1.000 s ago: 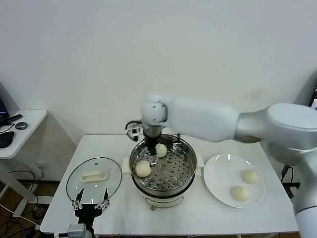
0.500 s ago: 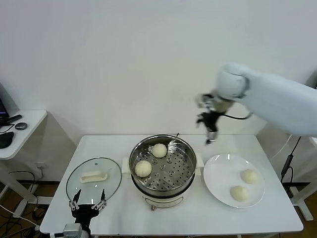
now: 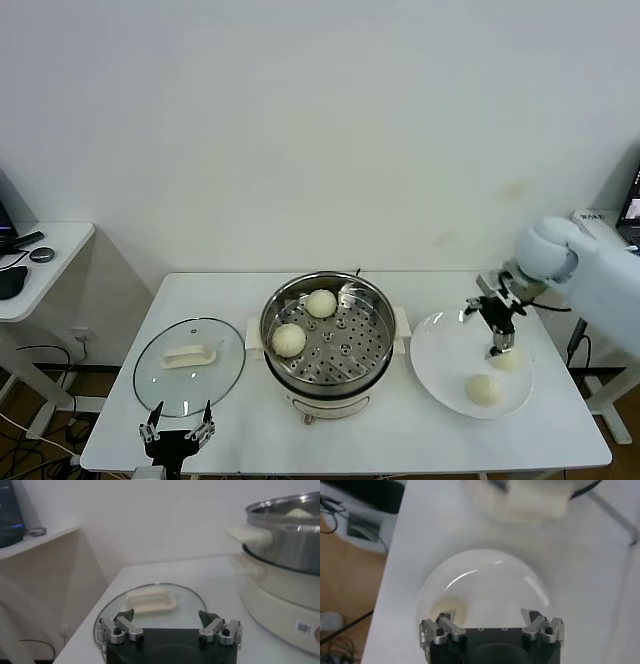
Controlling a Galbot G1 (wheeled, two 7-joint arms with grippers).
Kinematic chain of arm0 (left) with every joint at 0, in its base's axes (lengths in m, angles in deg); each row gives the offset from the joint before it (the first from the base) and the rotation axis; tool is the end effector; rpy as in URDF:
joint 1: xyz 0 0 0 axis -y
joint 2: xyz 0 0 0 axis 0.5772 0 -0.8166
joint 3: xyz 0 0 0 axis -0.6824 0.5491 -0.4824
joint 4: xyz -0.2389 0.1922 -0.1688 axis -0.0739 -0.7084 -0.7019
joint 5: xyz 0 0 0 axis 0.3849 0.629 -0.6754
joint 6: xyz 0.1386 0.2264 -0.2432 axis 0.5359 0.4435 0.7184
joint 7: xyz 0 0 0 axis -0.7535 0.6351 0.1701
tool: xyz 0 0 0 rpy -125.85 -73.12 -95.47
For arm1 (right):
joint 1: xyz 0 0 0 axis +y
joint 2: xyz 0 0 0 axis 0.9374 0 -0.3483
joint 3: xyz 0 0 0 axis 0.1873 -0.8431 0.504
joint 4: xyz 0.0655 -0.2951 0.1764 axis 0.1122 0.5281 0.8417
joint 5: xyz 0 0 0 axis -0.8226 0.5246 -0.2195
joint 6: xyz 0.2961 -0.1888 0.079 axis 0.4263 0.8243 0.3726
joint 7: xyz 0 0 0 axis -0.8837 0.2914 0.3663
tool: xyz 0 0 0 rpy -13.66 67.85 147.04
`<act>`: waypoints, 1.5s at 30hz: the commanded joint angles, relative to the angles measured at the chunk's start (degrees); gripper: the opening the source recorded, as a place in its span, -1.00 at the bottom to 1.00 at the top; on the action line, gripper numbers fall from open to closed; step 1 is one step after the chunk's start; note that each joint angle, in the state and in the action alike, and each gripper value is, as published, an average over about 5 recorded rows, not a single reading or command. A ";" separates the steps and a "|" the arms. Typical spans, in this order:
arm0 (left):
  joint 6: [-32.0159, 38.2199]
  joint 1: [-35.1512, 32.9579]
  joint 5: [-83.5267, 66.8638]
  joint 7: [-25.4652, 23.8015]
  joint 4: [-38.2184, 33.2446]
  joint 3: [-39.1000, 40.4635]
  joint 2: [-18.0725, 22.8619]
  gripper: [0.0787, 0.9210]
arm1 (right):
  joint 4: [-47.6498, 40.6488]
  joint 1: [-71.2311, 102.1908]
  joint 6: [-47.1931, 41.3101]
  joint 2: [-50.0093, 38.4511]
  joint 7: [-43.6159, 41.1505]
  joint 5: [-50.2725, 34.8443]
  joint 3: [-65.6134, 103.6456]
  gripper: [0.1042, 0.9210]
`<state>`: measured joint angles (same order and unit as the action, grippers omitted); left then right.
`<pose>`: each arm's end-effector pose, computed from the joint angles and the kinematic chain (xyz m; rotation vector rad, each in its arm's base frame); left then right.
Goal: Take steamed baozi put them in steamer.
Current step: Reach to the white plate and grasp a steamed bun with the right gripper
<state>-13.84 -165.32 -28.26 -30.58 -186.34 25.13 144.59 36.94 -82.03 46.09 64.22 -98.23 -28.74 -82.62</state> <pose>0.1289 0.0435 -0.3255 0.1834 -2.7287 -0.2016 0.4915 -0.1628 -0.1386 1.4455 -1.1393 1.3675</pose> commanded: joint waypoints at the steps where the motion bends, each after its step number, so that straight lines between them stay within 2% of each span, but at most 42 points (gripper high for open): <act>1: 0.02 -0.34 0.38 -0.10 1.01 -0.25 0.09 0.77 | -2.47 14.04 4.41 -0.26 -0.96 7.35 9.57 0.76; 22: -0.12 0.78 0.18 -0.63 2.97 -0.86 -0.87 0.77 | -8.32 17.00 4.03 5.70 0.78 11.23 11.22 0.76; 39: -0.09 0.74 0.27 -0.48 3.15 -0.75 -0.70 0.77 | -8.68 17.50 3.32 5.63 1.92 11.10 11.04 0.76; 42: -0.08 0.73 0.29 -0.47 2.98 -0.66 -0.55 0.77 | -8.67 17.46 3.04 5.58 2.01 10.40 11.08 0.71; 45: -0.09 0.73 0.32 -0.47 2.81 -0.55 -0.45 0.77 | -8.57 17.34 2.93 5.35 1.83 10.30 11.12 0.59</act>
<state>-13.94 -164.57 -27.99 -31.06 -183.39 24.47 144.13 28.65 -65.02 49.28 69.43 -96.57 -18.07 -71.67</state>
